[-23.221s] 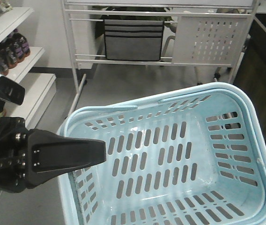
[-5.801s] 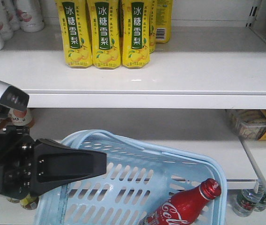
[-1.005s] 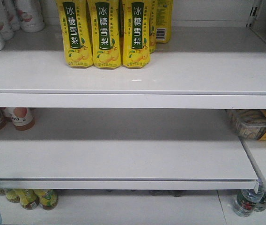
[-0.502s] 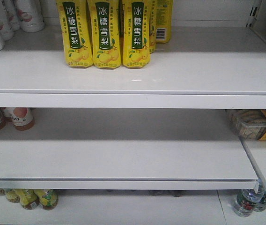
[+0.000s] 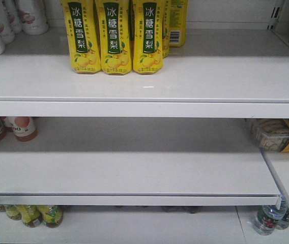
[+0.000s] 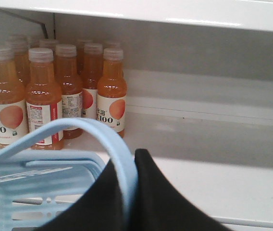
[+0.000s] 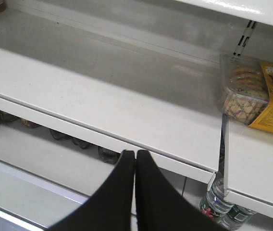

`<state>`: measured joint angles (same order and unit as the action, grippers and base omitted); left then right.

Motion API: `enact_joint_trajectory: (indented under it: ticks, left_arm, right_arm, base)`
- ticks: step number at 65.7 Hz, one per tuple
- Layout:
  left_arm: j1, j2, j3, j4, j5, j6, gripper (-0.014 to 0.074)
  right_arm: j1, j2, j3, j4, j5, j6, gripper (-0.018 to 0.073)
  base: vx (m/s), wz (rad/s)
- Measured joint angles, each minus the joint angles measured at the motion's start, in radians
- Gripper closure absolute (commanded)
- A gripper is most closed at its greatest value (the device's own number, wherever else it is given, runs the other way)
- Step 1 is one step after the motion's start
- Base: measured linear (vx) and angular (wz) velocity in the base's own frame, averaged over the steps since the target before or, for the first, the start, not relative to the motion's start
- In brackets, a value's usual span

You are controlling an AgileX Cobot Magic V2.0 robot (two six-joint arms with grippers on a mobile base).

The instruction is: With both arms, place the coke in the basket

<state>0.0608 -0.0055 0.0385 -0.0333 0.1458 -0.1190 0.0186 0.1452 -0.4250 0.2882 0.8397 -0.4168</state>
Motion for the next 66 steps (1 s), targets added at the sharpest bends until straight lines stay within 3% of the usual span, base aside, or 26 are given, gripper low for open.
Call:
enact_joint_trajectory:
  ticks: [34, 43, 55, 66]
  left_arm:
    - [0.000, 0.000, 0.000, 0.000, -0.001, 0.000, 0.0603]
    - [0.000, 0.000, 0.000, 0.000, -0.001, 0.000, 0.0603]
    - [0.000, 0.000, 0.000, 0.000, -0.001, 0.000, 0.0603]
    - [0.000, 0.000, 0.000, 0.000, -0.002, 0.000, 0.0603]
  right_arm:
    - [0.000, -0.002, 0.006, 0.000, -0.012, 0.000, 0.0565]
    - [0.000, -0.002, 0.103, -0.029, -0.184, 0.000, 0.0565]
    - [0.000, -0.007, 0.355, -0.074, -0.472, 0.000, 0.0565]
    - [0.000, -0.120, 0.454, -0.255, -0.551, 0.000, 0.0565]
  base:
    - [0.00, 0.00]
    - [0.00, 0.00]
    - [0.00, 0.00]
    - [0.00, 0.00]
